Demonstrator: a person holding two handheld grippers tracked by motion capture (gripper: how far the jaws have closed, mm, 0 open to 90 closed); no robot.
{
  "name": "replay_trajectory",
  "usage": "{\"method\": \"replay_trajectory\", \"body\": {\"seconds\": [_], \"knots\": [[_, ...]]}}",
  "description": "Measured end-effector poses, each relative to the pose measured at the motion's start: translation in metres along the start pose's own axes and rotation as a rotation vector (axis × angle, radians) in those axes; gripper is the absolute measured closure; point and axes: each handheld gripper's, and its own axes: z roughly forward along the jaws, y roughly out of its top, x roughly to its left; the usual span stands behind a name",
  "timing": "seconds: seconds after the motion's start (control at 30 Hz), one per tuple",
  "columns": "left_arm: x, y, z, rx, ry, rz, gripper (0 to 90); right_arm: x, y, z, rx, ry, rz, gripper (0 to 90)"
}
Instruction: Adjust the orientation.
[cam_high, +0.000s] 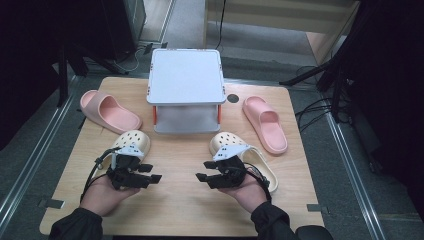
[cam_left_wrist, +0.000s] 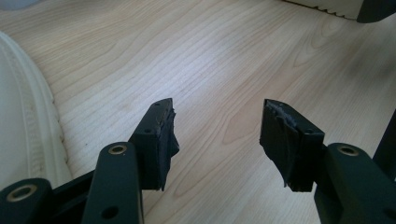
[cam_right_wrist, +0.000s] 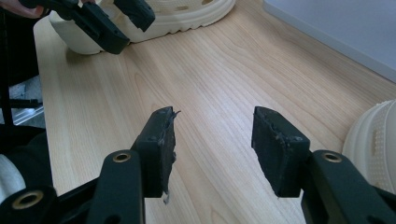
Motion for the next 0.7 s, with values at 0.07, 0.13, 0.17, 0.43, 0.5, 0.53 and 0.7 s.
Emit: {"method": "replay_trajectory", "body": {"seconds": [0.07,0.13,0.17,0.43,0.5,0.53,0.7], "knots": [[0.001,-0.002,-0.003,0.001,0.001,-0.007,45.5,0.0,0.001,0.0,-0.002,0.003,0.003,49.9],[0.002,-0.003,-0.005,0.001,0.004,-0.009,45.9,-0.001,0.002,0.0,-0.004,0.005,-0.001,49.9],[0.002,-0.003,-0.006,0.002,0.004,-0.008,46.3,-0.001,0.002,0.001,-0.003,0.005,0.0,49.9],[0.007,-0.009,-0.022,-0.011,0.03,-0.027,47.4,0.0,0.005,0.004,0.006,0.017,-0.011,49.6],[0.01,-0.012,-0.03,-0.018,0.047,-0.037,48.0,0.0,0.006,0.005,0.005,0.019,-0.013,49.5],[0.01,-0.012,-0.03,-0.018,0.047,-0.037,48.3,0.0,0.006,0.005,0.007,0.019,-0.013,49.5],[0.017,-0.019,-0.046,-0.025,0.073,-0.065,49.3,0.0,0.006,0.006,0.012,0.021,-0.015,49.3]]}}
